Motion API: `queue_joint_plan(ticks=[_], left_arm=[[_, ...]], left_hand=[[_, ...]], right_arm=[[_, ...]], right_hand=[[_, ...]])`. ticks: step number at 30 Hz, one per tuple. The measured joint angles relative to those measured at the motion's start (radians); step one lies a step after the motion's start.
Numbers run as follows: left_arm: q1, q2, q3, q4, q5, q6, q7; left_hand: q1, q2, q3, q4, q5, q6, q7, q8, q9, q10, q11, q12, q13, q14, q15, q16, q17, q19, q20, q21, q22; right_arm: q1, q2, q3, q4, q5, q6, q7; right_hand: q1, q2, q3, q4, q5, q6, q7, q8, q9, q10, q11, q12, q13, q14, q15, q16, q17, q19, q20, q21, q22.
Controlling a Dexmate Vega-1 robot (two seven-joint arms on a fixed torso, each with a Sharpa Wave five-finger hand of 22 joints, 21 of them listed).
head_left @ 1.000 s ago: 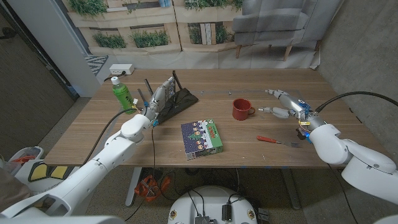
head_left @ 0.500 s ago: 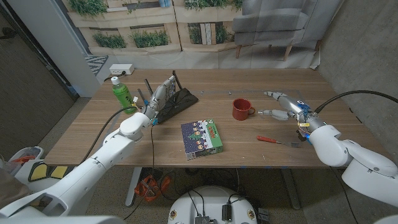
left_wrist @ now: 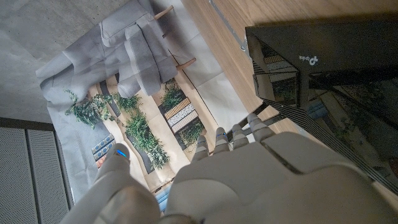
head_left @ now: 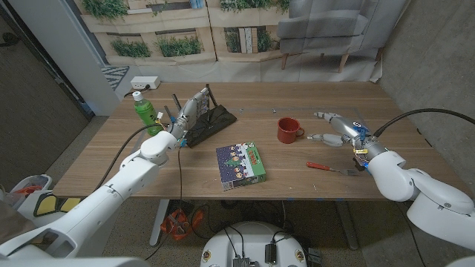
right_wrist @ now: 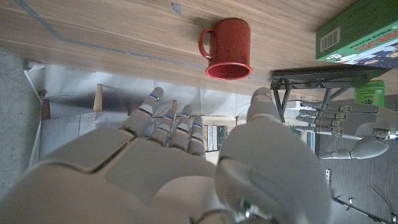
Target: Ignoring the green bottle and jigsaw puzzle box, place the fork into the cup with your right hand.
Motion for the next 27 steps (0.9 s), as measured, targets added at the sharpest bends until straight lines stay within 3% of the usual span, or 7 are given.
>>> queue_joint_plan(ticks=[27], left_arm=[[-0.009, -0.006, 0.0, 0.038, -0.007, -0.015, -0.019]], left_hand=[[0.0, 0.0, -0.004, -0.004, 0.0, 0.0, 0.0, 0.0, 0.0, 0.0, 0.0, 0.0, 0.0, 0.0, 0.0, 0.0, 0.0, 0.0, 0.0, 0.0, 0.0]], right_arm=[[0.052, -0.032, -0.079, -0.025, -0.029, -0.082, 0.025]], right_hand=[[0.008, 0.008, 0.004, 0.004, 0.0, 0.0, 0.0, -0.007, 0.0, 0.0, 0.0, -0.006, 0.0, 0.0, 0.0, -0.006, 0.003, -0.009, 0.001, -0.009, 0.003]])
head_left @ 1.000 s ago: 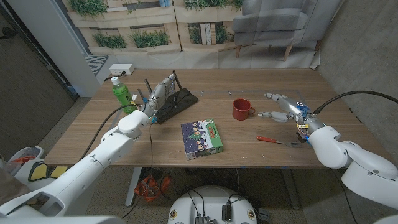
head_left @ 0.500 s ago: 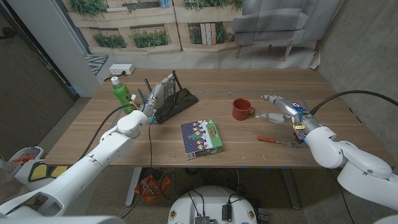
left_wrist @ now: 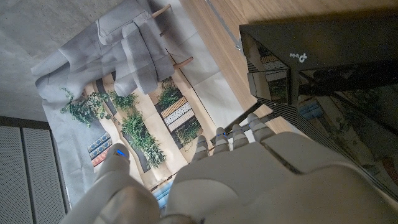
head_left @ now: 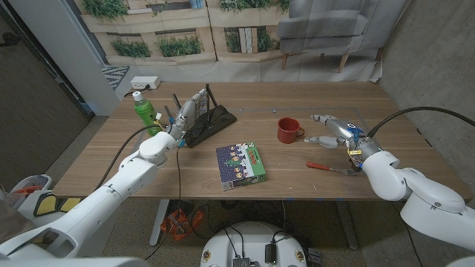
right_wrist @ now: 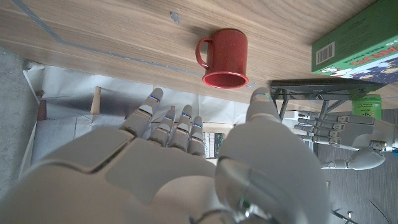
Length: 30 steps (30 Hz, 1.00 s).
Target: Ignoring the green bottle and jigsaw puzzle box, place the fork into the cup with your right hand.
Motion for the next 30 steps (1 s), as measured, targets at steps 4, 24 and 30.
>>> queue_joint_plan(ticks=[4, 24, 30], left_arm=[[-0.004, -0.005, 0.003, 0.011, -0.002, -0.002, -0.003], [-0.012, -0.024, 0.014, 0.037, -0.003, -0.022, -0.01], [-0.011, -0.024, 0.016, 0.037, -0.002, -0.025, -0.011]], left_hand=[[0.0, 0.0, 0.0, 0.0, 0.0, 0.0, 0.0, 0.0, 0.0, 0.0, 0.0, 0.0, 0.0, 0.0, 0.0, 0.0, 0.0, 0.0, 0.0, 0.0, 0.0], [0.0, 0.0, 0.0, 0.0, 0.0, 0.0, 0.0, 0.0, 0.0, 0.0, 0.0, 0.0, 0.0, 0.0, 0.0, 0.0, 0.0, 0.0, 0.0, 0.0, 0.0], [0.0, 0.0, 0.0, 0.0, 0.0, 0.0, 0.0, 0.0, 0.0, 0.0, 0.0, 0.0, 0.0, 0.0, 0.0, 0.0, 0.0, 0.0, 0.0, 0.0, 0.0]], right_arm=[[-0.003, -0.007, -0.01, -0.011, -0.006, -0.022, 0.0], [-0.022, -0.074, -0.052, -0.067, -0.041, -0.122, 0.001], [-0.03, -0.089, -0.062, -0.079, -0.046, -0.145, 0.0]], right_hand=[[0.0, 0.0, 0.0, 0.0, 0.0, 0.0, 0.0, 0.0, 0.0, 0.0, 0.0, 0.0, 0.0, 0.0, 0.0, -0.004, 0.0, 0.0, 0.0, 0.0, 0.0], [0.007, 0.007, 0.003, 0.003, 0.0, -0.004, 0.004, -0.004, 0.005, -0.008, 0.004, -0.004, 0.005, -0.008, 0.0, -0.007, 0.0, -0.02, 0.009, -0.007, 0.0], [0.007, 0.007, 0.005, 0.006, 0.0, -0.004, 0.004, -0.004, 0.005, -0.008, 0.004, -0.004, 0.005, -0.008, 0.0, -0.007, 0.001, -0.02, 0.009, -0.007, 0.0]])
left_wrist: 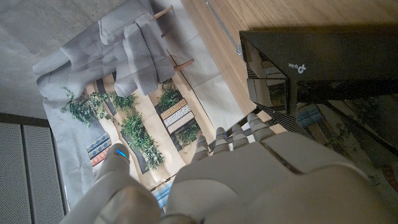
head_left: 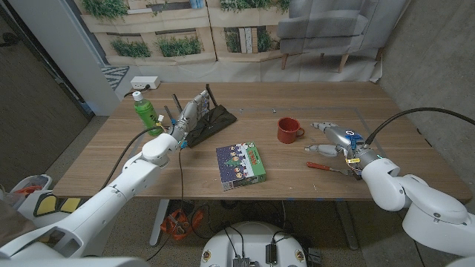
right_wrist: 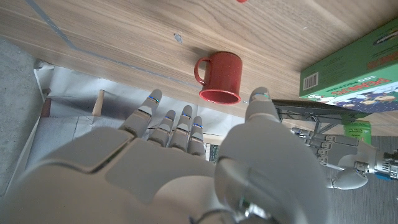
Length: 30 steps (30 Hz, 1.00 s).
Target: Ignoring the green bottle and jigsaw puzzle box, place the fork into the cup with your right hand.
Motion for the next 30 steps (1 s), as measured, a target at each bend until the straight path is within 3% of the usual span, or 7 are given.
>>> queue_joint_plan(ticks=[30], left_arm=[[0.002, -0.001, 0.009, -0.006, 0.008, -0.008, -0.011]], left_hand=[[0.0, 0.0, 0.0, 0.0, 0.0, 0.0, 0.0, 0.0, 0.0, 0.0, 0.0, 0.0, 0.0, 0.0, 0.0, 0.0, 0.0, 0.0, 0.0, 0.0, 0.0]], right_arm=[[-0.015, -0.041, -0.034, -0.006, 0.02, -0.028, -0.059]], right_hand=[[0.007, 0.007, 0.0, 0.0, 0.0, 0.0, 0.0, 0.0, 0.0, 0.0, 0.0, 0.0, 0.0, 0.0, 0.0, 0.0, 0.004, 0.014, -0.019, 0.005, 0.0]])
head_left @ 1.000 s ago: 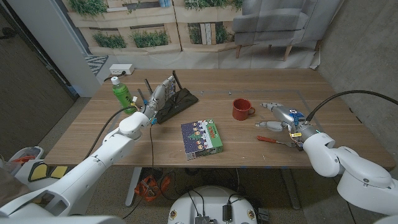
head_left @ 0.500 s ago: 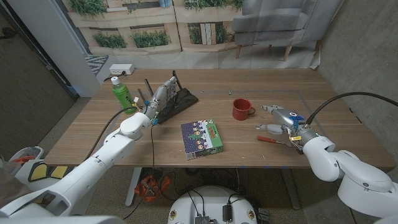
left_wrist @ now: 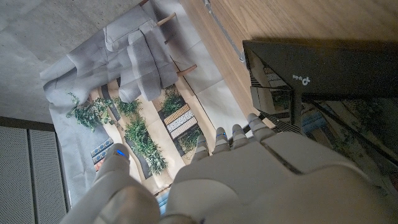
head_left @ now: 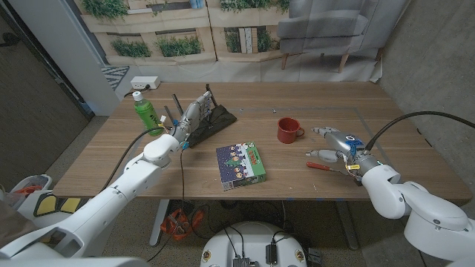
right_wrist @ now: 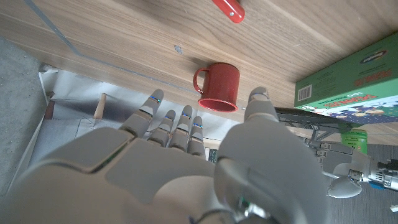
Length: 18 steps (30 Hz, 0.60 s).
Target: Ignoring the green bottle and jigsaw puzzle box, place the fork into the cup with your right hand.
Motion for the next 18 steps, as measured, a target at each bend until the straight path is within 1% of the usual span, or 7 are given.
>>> queue_joint_plan(ticks=[10, 12, 18], left_arm=[[-0.001, 0.004, 0.002, -0.005, 0.002, 0.005, -0.005], [-0.002, 0.006, 0.003, -0.008, 0.002, 0.008, -0.006], [-0.003, 0.008, 0.003, -0.012, 0.003, 0.014, -0.007]], left_hand=[[0.0, 0.0, 0.0, 0.0, 0.0, 0.0, 0.0, 0.0, 0.0, 0.0, 0.0, 0.0, 0.0, 0.0, 0.0, 0.0, 0.0, 0.0, 0.0, 0.0, 0.0], [0.0, 0.0, 0.0, 0.0, 0.0, 0.0, 0.0, 0.0, 0.0, 0.0, 0.0, 0.0, 0.0, 0.0, 0.0, 0.0, 0.0, 0.0, 0.0, 0.0, 0.0], [0.0, 0.0, 0.0, 0.0, 0.0, 0.0, 0.0, 0.0, 0.0, 0.0, 0.0, 0.0, 0.0, 0.0, 0.0, 0.0, 0.0, 0.0, 0.0, 0.0, 0.0]], right_arm=[[-0.011, -0.01, 0.002, 0.013, 0.008, 0.017, -0.021], [-0.014, -0.014, 0.004, 0.017, 0.012, 0.026, -0.03], [-0.021, -0.027, 0.012, 0.023, 0.016, 0.036, -0.035]], right_hand=[[0.004, 0.004, 0.0, 0.0, 0.0, 0.0, 0.0, 0.0, 0.0, 0.0, 0.0, 0.0, 0.0, 0.004, 0.004, -0.004, 0.004, 0.001, 0.001, 0.0, 0.0], [0.009, -0.001, 0.0, 0.0, 0.0, 0.0, 0.0, 0.0, 0.0, 0.004, -0.004, 0.0, 0.0, 0.004, 0.004, -0.004, 0.004, 0.001, 0.001, 0.0, 0.0], [0.009, -0.001, 0.0, 0.0, 0.0, 0.0, 0.0, 0.0, 0.0, 0.004, -0.004, 0.0, 0.0, 0.004, 0.004, -0.004, 0.004, 0.001, 0.001, 0.0, 0.0]])
